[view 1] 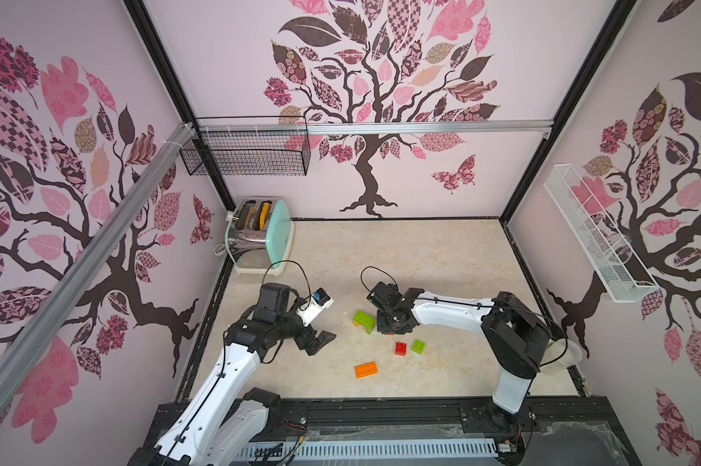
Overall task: Assemble a giraffe with lego
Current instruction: Pick up the lego brick from the center of the board, then assemble the lego brick with the lego brick.
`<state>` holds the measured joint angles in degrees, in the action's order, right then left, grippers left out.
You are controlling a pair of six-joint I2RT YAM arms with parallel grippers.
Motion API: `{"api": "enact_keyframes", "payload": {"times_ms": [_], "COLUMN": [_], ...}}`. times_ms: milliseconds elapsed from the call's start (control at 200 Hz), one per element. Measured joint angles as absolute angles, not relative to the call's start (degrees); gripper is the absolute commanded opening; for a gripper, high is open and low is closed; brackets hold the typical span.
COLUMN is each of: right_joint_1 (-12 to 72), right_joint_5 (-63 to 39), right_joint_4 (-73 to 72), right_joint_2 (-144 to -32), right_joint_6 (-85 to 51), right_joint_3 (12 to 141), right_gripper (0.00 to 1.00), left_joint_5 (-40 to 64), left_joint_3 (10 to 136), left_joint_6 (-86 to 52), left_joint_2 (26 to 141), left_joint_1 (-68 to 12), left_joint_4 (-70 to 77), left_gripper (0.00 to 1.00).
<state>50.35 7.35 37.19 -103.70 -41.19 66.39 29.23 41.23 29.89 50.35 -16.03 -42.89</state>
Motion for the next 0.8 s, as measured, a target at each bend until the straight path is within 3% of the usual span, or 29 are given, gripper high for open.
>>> {"api": "enact_keyframes", "payload": {"times_ms": [280, 560, 800], "right_joint_1": [50.35, 50.35, 50.35], "right_joint_5": [7.05, 0.97, -4.08], "right_joint_4": [47.46, 60.14, 70.08], "right_joint_2": [-102.96, -102.69, -108.33], "right_joint_6": [-33.87, -12.45, 4.40], "right_joint_3": [74.61, 94.87, 105.08], "right_gripper": [0.15, 0.04, 0.03], "left_joint_5": [29.28, 29.78, 30.06], "left_joint_3": [40.36, 39.94, 39.90], "left_joint_6": [30.11, 30.15, 30.13], "left_joint_2": [50.35, 50.33, 49.98], "left_joint_1": [-15.92, -15.16, -14.24], "left_joint_4": [-42.54, -42.46, -42.44], "left_gripper": [0.98, 0.98, 0.98]}}
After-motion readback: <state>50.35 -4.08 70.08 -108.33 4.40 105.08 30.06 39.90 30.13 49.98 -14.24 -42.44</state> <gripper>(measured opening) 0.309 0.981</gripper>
